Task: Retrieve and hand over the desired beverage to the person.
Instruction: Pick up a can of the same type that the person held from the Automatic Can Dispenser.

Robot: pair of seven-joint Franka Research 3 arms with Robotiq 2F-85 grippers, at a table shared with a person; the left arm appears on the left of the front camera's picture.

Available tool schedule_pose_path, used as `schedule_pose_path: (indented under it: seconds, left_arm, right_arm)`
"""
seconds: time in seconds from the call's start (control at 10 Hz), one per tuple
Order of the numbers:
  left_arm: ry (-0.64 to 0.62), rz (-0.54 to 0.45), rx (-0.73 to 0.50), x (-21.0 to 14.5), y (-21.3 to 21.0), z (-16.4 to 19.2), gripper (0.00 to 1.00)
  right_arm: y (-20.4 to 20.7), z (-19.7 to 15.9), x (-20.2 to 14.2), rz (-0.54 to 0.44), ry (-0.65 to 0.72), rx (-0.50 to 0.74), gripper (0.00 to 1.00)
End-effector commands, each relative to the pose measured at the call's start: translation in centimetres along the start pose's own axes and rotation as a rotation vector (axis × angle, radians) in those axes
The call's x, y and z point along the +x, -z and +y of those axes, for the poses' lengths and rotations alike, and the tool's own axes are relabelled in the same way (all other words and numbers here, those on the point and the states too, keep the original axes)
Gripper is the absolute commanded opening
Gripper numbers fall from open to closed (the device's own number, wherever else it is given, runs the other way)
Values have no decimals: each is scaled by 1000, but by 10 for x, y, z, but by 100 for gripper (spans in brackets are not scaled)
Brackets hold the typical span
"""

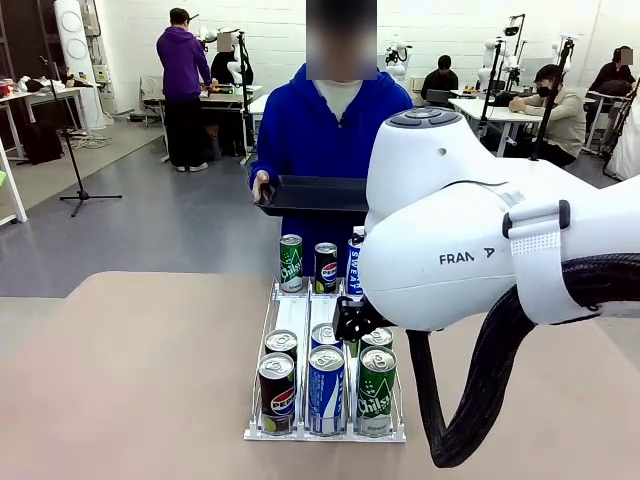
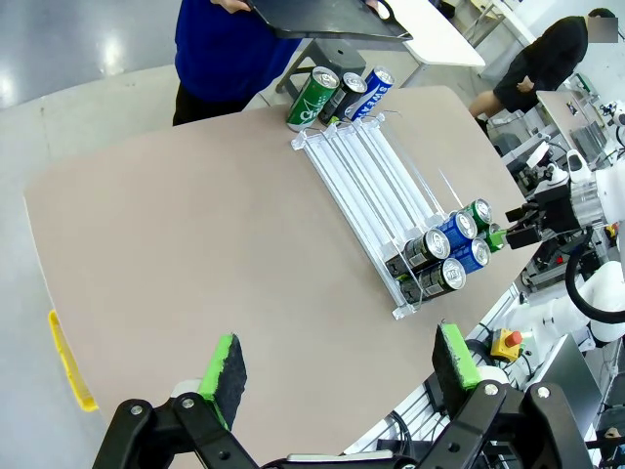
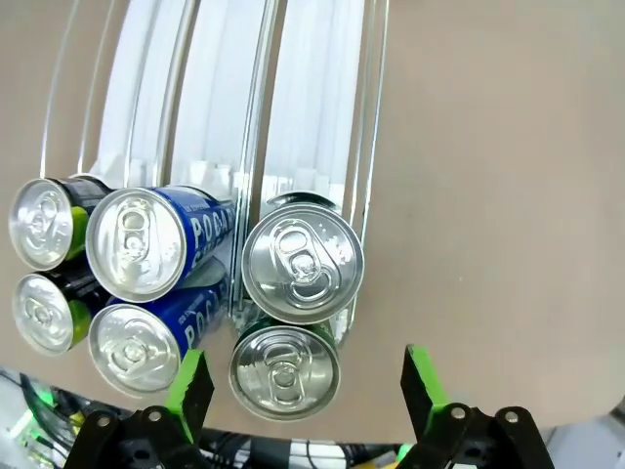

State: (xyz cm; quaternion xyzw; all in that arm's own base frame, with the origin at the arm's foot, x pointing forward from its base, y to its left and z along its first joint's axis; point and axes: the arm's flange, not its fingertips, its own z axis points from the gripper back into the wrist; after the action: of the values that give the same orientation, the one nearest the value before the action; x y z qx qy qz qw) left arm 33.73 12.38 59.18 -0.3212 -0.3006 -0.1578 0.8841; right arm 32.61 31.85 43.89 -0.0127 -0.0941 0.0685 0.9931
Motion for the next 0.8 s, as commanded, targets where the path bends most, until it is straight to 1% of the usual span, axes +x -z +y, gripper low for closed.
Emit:
schedule_pose_path:
  seconds: [0.0,0.2,0.7]
  left_arm:
    - [21,-13,-18,-1,0,3,100]
    - [21,-13,-18,-1,0,3,100]
    - [21,-13,-18,-1,0,3,100]
  right_arm:
    - [2,4,5,5,8,-17,100]
    - [7,2,8,36,58,-27,100]
    - [12,-1,10,97,88,-17,100]
